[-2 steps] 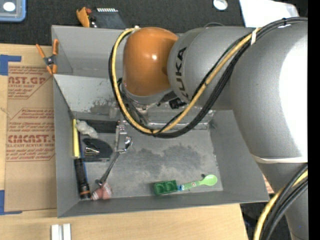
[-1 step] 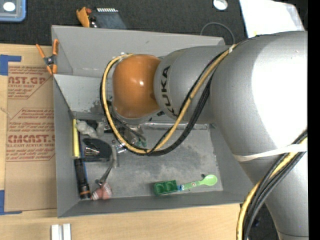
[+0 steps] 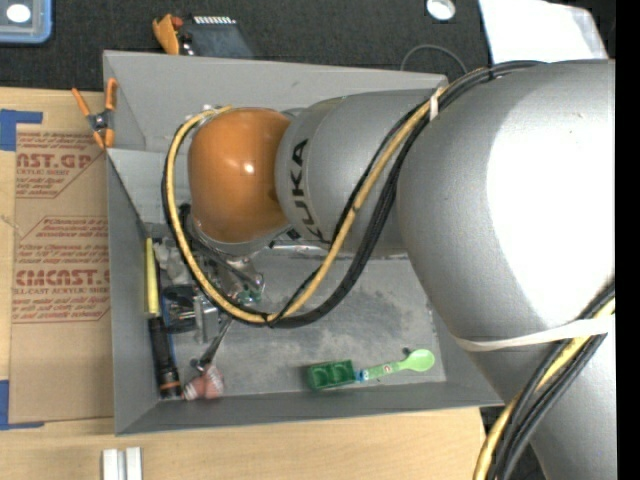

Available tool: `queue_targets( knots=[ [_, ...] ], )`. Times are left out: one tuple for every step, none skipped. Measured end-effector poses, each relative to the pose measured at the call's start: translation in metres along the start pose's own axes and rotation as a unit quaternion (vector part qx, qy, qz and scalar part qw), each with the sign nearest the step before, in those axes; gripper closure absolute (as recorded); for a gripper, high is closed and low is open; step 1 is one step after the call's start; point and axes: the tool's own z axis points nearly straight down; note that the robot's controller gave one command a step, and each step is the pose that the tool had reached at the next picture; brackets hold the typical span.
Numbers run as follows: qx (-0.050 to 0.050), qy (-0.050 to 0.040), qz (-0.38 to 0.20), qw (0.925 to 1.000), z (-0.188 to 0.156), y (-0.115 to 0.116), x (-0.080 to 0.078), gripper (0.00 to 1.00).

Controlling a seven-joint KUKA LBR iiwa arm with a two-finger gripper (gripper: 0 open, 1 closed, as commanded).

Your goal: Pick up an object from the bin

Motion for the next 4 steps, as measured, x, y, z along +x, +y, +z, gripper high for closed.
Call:
queue_targets(
  knots=[
    [0.001,0.0047,-0.107,0.9943,0.014,-0.029,0.087,0.00],
    [0.000,-0.0059,-0.161,0.9869,0.045,0.005,0.029,0.00],
    [0.001,0.0029,-0.280,0.9599,0.043,0.021,0.058,1.00],
    [0.001,0.0030,-0.280,0.9599,0.043,0.021,0.057,1.00]
  ],
)
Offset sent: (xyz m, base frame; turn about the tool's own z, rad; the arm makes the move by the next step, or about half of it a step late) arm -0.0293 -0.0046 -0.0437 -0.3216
